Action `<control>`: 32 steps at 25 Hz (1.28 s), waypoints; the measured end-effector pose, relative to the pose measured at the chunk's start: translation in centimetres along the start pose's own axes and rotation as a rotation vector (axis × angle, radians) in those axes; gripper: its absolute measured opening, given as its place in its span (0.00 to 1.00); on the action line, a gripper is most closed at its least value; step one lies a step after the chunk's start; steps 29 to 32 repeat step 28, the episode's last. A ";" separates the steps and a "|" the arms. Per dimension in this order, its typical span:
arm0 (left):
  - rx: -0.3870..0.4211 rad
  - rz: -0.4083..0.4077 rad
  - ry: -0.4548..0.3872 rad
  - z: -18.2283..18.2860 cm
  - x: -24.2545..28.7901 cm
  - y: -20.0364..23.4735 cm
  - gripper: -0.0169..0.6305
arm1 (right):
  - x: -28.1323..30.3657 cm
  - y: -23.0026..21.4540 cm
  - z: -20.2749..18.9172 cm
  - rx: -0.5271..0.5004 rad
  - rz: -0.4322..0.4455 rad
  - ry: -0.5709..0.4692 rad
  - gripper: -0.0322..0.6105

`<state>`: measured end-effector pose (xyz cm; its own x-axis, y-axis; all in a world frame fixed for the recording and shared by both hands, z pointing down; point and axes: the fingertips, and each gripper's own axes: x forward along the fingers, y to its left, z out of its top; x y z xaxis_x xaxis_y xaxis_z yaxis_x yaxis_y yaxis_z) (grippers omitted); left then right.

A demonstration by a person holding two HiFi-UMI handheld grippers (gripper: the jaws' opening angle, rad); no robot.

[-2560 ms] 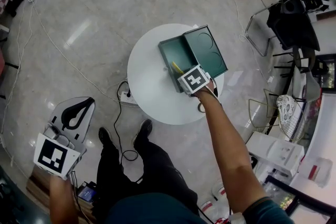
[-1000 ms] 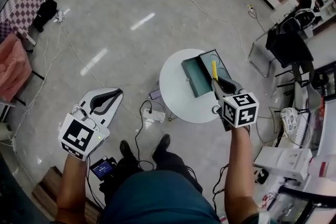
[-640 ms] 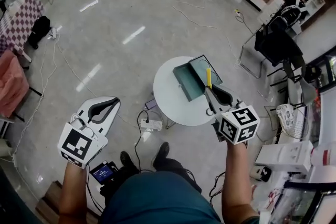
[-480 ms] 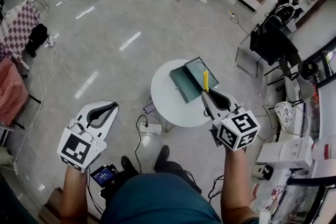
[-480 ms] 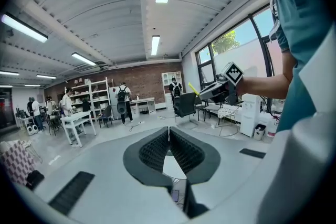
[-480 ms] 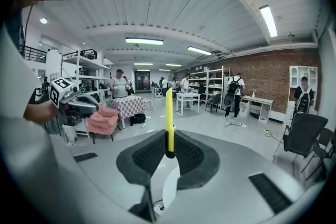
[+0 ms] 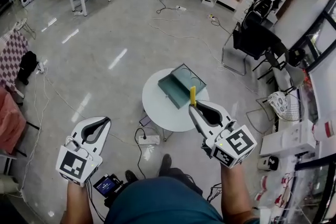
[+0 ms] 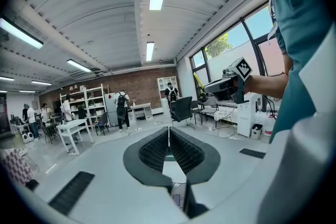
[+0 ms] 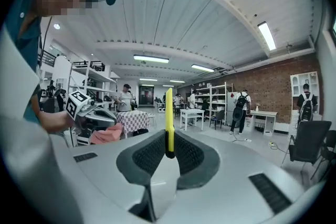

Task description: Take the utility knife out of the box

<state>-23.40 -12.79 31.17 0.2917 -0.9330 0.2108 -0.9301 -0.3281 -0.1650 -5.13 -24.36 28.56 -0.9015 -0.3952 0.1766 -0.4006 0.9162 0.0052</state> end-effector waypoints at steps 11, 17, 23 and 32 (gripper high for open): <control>0.010 -0.041 -0.026 1.5 -0.2 -1.4 0.06 | -2.8 1.8 1.1 -0.044 -0.029 -0.041 0.16; 0.004 -0.051 -0.023 1.5 -0.2 -0.9 0.06 | -2.5 1.6 1.2 -0.038 -0.046 -0.030 0.16; 0.000 -0.049 -0.016 0.6 0.4 -0.3 0.06 | -1.6 0.9 0.3 -0.031 -0.048 -0.022 0.16; 0.001 -0.043 -0.012 1.0 1.3 0.3 0.06 | -0.8 -0.2 0.5 -0.029 -0.045 -0.015 0.16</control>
